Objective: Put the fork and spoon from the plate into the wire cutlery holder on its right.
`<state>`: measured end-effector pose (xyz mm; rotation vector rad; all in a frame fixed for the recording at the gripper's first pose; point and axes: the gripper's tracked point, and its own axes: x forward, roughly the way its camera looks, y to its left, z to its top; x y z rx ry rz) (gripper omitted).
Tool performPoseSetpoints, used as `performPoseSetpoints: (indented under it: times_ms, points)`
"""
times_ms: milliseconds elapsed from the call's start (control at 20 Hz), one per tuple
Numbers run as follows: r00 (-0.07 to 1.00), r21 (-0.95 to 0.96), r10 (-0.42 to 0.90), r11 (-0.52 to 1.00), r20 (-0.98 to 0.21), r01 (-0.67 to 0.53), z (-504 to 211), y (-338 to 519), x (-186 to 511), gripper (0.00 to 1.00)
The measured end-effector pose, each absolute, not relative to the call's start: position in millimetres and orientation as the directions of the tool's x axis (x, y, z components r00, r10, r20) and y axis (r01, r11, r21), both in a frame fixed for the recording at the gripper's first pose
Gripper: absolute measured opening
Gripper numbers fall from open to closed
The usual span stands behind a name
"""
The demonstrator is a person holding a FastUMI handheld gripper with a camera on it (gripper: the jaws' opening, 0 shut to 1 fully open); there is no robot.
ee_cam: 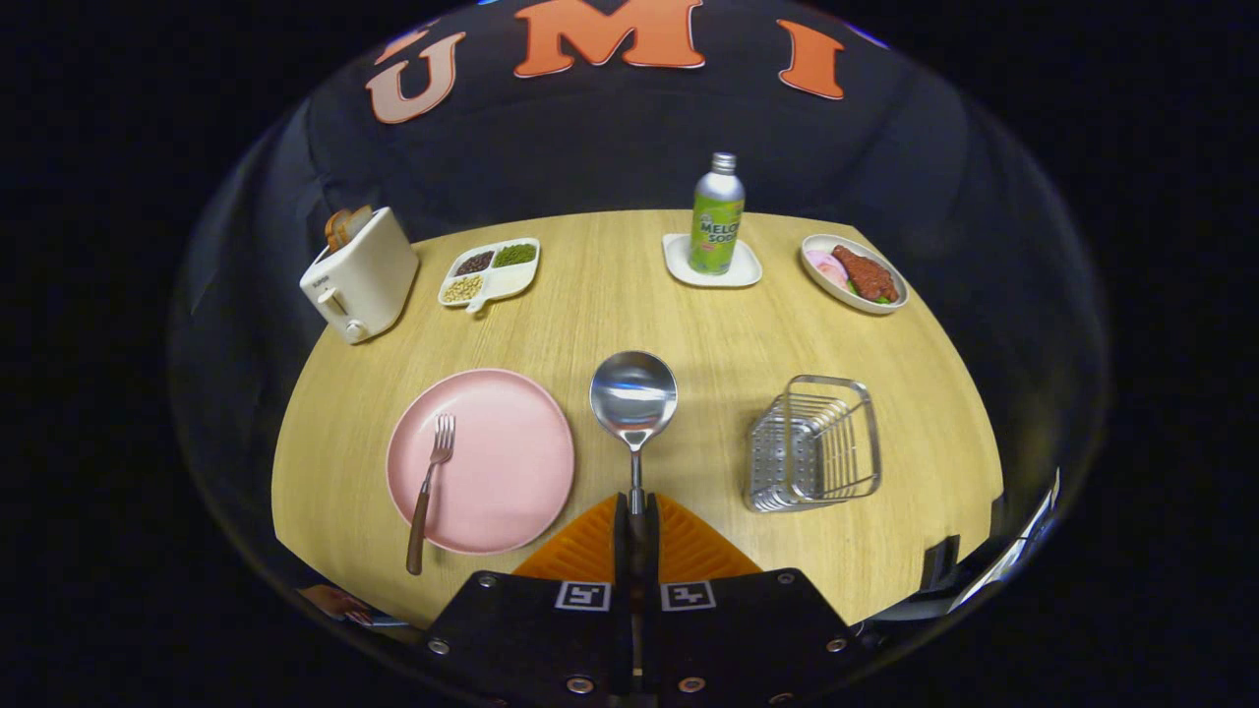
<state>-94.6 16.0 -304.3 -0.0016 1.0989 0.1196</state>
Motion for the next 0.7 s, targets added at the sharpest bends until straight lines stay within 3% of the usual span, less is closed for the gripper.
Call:
performPoseSetpoints:
  times_ms: [250, 700]
  points:
    - [0.435, 0.008, 0.024, 0.999, -0.900, -0.039, -301, -39, -96, 0.04]
    - [0.331, -0.057, -0.032, 0.996, -0.943, -0.069, -302, -78, -97, 0.04]
